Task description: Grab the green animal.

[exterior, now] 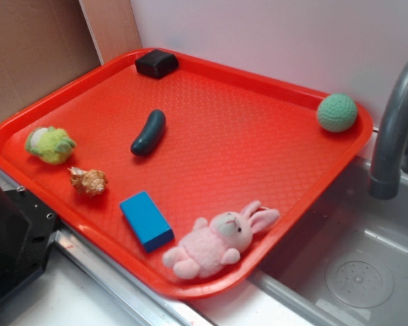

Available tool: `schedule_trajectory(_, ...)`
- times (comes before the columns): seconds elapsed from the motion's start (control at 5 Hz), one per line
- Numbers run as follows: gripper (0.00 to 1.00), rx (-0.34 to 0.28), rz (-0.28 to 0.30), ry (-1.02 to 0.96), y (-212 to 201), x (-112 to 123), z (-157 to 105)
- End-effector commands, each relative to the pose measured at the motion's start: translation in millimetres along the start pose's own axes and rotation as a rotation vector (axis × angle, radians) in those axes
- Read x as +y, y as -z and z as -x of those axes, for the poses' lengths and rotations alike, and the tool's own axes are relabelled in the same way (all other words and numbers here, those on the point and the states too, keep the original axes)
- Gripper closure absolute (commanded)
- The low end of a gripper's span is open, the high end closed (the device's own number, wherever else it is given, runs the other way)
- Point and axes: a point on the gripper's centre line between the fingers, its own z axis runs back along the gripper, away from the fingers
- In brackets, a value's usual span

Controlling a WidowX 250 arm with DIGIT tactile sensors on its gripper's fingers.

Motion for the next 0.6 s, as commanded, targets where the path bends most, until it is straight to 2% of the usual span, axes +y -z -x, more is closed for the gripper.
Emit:
schedule_trajectory(0.0, 0.0, 0.0, 0.0, 0.0, 0, 0, 0)
schedule_trajectory(0.2, 0.0, 0.036, 0.004, 0.226, 22, 38, -10)
schedule_trajectory(0.4, 0.0, 0.01, -0.009, 0.478, 38, 58, -13)
